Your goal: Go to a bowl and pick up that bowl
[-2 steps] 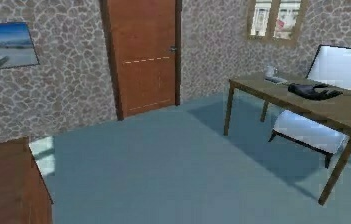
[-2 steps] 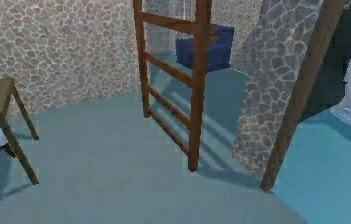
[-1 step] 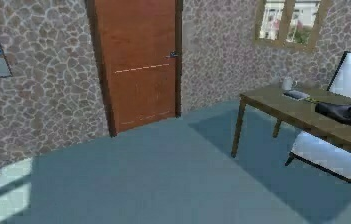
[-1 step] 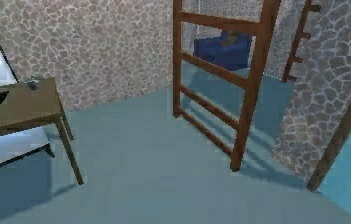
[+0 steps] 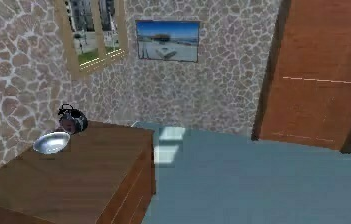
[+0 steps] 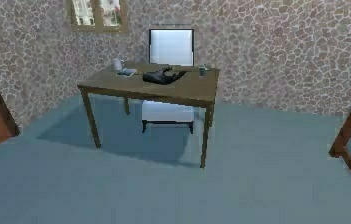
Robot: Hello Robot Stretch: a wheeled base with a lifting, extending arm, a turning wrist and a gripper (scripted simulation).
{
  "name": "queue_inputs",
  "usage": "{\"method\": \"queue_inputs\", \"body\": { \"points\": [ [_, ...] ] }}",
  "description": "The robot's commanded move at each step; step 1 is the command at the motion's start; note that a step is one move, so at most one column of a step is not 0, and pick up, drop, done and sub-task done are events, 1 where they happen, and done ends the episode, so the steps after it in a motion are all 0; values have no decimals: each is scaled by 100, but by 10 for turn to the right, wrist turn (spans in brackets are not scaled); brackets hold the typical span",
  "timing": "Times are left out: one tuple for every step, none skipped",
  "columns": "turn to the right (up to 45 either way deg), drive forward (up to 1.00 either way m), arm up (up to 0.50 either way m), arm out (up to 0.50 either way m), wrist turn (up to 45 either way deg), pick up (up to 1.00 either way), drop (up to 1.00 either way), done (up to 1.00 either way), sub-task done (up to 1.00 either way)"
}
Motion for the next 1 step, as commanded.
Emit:
{"method": "queue_inputs", "body": {
  "points": [
    [-450, 0, 0, 0, 0, 0, 0, 0, 0]
  ]
}}
